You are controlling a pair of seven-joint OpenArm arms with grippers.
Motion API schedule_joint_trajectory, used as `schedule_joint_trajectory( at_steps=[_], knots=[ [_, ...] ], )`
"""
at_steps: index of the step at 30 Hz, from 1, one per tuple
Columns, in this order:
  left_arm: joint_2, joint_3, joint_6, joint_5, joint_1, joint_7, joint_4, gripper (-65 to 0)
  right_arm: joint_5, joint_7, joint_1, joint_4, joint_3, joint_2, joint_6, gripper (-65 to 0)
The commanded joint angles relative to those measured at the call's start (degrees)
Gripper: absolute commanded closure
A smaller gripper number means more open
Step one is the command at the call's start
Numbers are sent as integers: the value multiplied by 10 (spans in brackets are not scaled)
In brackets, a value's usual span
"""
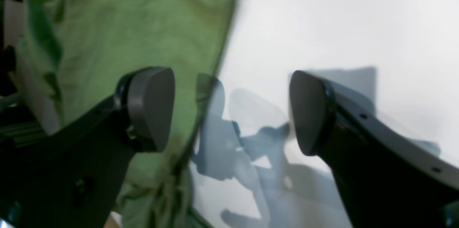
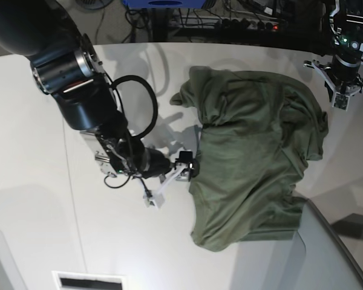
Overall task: Layout the t-shirt on the table in an organized manner, then fold the t-shirt properly
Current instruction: 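Release the left gripper and grasp the shirt body with it again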
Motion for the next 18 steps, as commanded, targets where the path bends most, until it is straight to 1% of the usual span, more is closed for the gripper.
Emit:
schedule_joint_trajectory(
  at_steps=[1, 5, 9, 14, 18],
  knots=[
    [-3, -15, 5, 2, 3, -13, 14, 0, 7, 9, 14, 0, -1, -4, 6, -474],
    [2, -23, 4, 2, 2, -13, 18, 0, 8, 17, 13, -19, 2, -6, 6, -474],
    [2, -18, 4, 4, 0, -12, 32, 0, 43, 15, 13, -19, -9, -7, 7, -474],
    [2, -17, 4, 5, -2, -12, 46, 0, 74, 15, 17, -18, -96, -7, 8, -474],
    [-2, -17, 4, 5, -2, -13, 46, 0, 82, 15, 26, -19, -137, -7, 8, -474]
  ],
)
